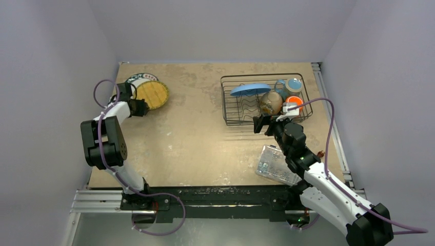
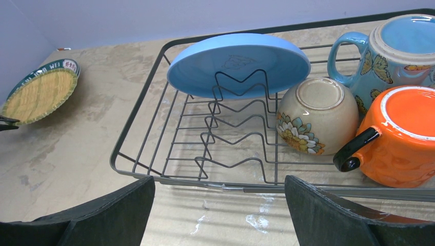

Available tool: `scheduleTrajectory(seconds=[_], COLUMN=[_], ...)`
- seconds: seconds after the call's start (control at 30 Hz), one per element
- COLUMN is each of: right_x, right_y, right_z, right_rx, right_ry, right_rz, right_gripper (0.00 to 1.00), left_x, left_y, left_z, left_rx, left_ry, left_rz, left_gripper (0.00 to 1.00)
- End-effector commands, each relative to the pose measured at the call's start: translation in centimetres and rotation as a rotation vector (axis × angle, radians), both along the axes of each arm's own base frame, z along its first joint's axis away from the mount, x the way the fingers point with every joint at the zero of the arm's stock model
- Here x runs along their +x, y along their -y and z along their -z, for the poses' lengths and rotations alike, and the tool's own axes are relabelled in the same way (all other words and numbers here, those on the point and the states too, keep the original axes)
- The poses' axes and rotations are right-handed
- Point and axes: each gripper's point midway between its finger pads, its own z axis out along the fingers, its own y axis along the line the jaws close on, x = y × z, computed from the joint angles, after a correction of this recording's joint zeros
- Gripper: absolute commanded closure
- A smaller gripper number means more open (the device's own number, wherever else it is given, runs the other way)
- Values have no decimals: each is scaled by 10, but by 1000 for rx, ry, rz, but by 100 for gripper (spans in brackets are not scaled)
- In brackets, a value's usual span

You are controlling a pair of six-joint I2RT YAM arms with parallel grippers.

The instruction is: Load the mixed dishes into the dish rack

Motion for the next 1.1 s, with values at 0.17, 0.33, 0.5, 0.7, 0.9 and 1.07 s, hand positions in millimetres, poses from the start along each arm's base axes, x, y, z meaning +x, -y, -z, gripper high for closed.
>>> scheduleTrajectory(seconds=[0.17, 0.33, 0.5, 0.7, 0.9, 1.07], right_x=[3, 4, 5, 5, 5, 5], right_y=[0, -1, -1, -2, -2, -2], right_z=[-11, -10, -8, -8, -8, -7], right_rx=[31, 28, 27, 25, 25, 25], right_ry=[37, 34, 29, 28, 28, 27], right_rz=[18, 14, 15, 11, 12, 12], right_gripper=[1, 1, 1, 1, 1, 1], left_x=[20, 29, 25, 21, 22, 27], left_y=[-8, -14, -30, -38, -38, -40], left_z=[-11, -13, -20, -14, -3, -2], left_rx=[-4, -52, -40, -62, -72, -69], left_ry=[108, 160, 163, 122, 95, 90], left_rz=[-39, -79, -137, -158, -161, -158], left_gripper=[97, 96, 97, 96, 75, 59])
